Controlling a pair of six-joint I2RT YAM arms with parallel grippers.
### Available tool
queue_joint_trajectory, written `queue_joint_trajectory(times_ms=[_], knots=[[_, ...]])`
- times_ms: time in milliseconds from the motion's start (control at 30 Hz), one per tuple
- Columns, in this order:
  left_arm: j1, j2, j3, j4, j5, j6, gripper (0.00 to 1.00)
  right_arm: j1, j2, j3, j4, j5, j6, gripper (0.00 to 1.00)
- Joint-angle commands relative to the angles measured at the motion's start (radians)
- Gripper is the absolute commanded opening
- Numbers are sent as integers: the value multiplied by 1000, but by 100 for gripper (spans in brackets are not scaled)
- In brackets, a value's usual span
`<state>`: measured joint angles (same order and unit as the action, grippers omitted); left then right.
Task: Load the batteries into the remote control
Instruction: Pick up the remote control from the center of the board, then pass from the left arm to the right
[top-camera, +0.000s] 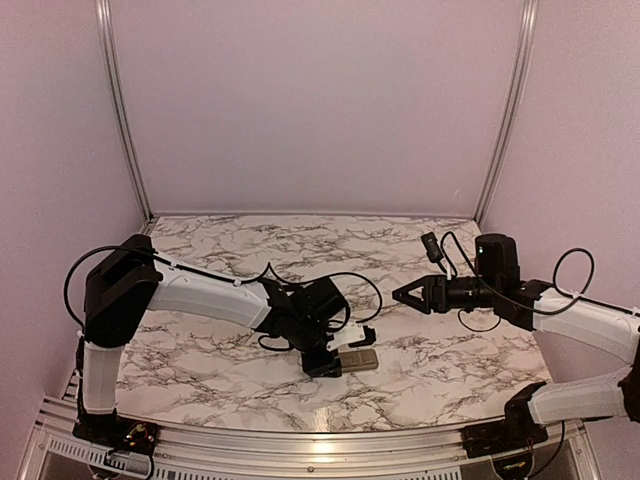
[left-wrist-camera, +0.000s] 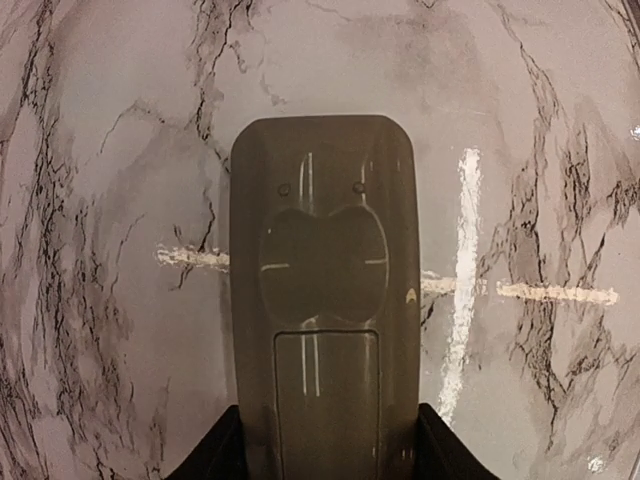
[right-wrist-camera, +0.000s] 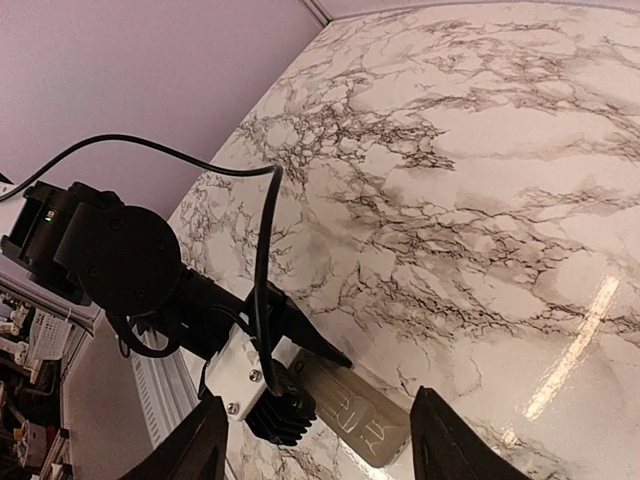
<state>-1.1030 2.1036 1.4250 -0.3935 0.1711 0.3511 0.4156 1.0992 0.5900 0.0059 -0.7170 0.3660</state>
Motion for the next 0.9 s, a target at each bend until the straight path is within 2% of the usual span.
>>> queue_joint_trajectory(times_ms=[0,167,333,433,533,700,867], knots=[[14,-110,-76,50,30,-31,37,-10,-3,40,3,-19,-9,60],[58,-277,-195,224,139,-110,36,-10,-22,65,44,-84,-12,61],[98,-451,-297,429,280,-209,36,-7,-65,70,171,-178,19,65],[108,-523,-340,542,347,-268,36,13,-89,78,251,-215,40,75],[113,-575,-378,670,399,-338,36,56,-112,102,289,-216,16,82],[114,-625,-429,881,466,-479,37,128,-119,155,308,-204,-25,85],[114,-650,-461,1002,491,-545,38,183,-88,175,424,-244,33,87]])
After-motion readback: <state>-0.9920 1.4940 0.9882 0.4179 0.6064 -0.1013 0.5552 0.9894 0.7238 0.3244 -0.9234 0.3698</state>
